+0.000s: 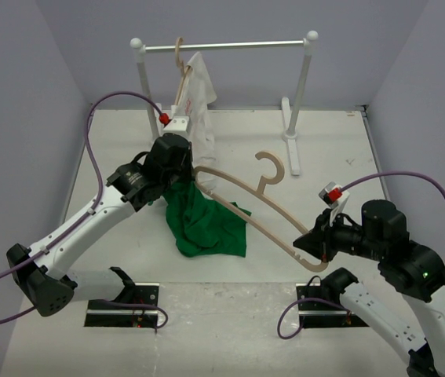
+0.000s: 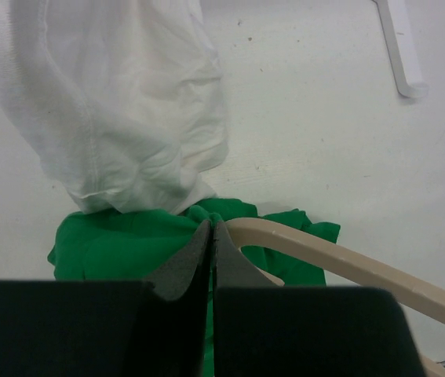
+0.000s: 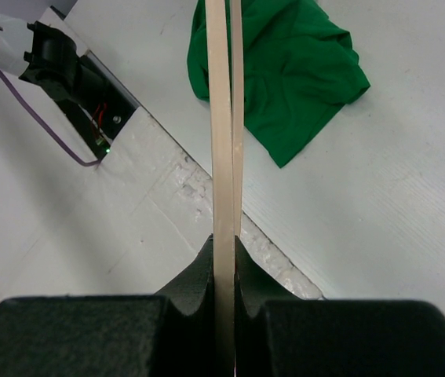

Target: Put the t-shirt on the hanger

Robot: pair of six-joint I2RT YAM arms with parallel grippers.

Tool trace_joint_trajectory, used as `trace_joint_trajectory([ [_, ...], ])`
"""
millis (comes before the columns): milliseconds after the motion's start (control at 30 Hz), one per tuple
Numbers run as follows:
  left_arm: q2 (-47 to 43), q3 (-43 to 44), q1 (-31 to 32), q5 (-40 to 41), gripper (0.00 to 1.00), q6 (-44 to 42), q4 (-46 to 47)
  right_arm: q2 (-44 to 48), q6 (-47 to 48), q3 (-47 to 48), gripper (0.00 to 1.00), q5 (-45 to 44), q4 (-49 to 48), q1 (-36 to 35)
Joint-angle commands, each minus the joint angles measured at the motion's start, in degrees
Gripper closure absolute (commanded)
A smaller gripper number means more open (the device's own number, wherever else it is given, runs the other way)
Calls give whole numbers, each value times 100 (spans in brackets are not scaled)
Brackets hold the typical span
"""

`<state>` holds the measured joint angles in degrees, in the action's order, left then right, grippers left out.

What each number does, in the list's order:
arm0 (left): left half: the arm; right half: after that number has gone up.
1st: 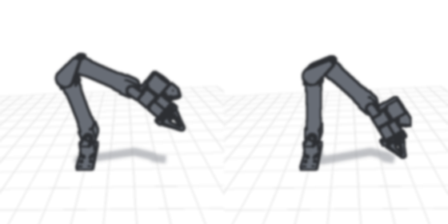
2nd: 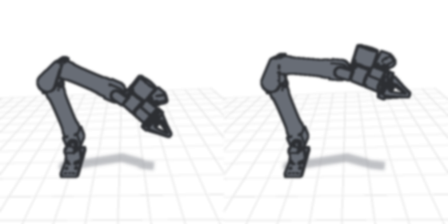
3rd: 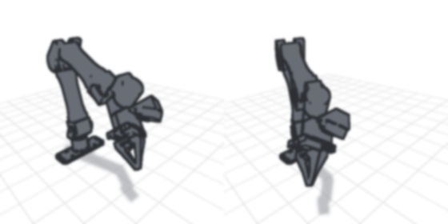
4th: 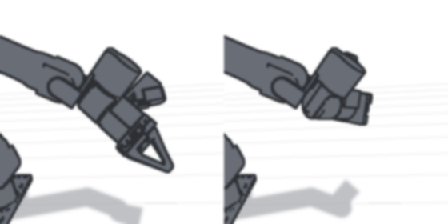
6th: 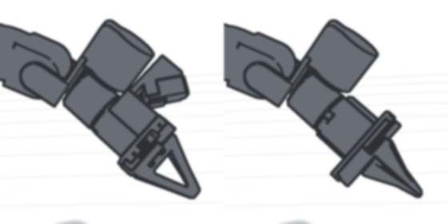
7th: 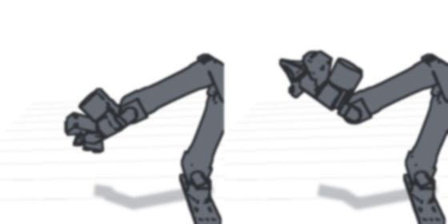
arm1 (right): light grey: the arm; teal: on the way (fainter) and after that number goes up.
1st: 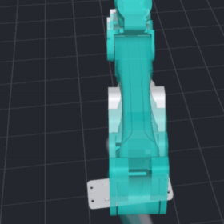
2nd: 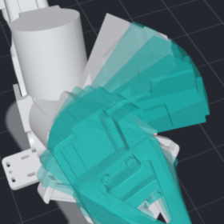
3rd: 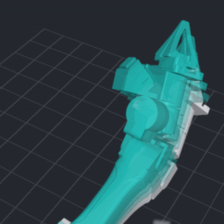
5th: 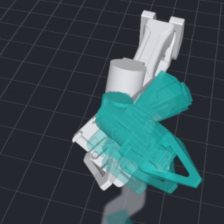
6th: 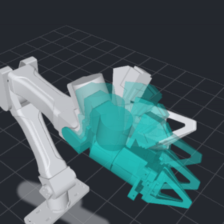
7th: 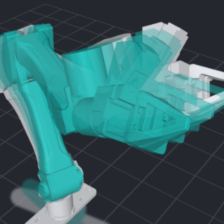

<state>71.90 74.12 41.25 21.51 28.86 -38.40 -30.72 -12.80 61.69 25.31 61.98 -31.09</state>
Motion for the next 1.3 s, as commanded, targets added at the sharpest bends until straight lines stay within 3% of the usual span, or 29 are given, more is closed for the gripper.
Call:
trace_joint_trajectory([
  [0,-18,310,-39,42,100,-149,65,30,27,10,100,259,-185,-7],
  [433,-81,404,-39,-415,100,-135,82,-257,-30,-47,100,103,-411,-29],
  [800,-361,339,-39,-310,100,-316,-293,-808,-136,440,100,-1864,-237,-63],
  [967,-259,352,-39,-216,100,-416,-362,-847,-87,590,100,-2008,-46,-72],
  [1167,-182,182,-30,-455,100,-295,-238,-708,-36,546,100,-1397,-151,-81],
  [1267,-288,-787,50,-947,74,-53,486,-427,-349,529,100,-2476,-292,-81],
])
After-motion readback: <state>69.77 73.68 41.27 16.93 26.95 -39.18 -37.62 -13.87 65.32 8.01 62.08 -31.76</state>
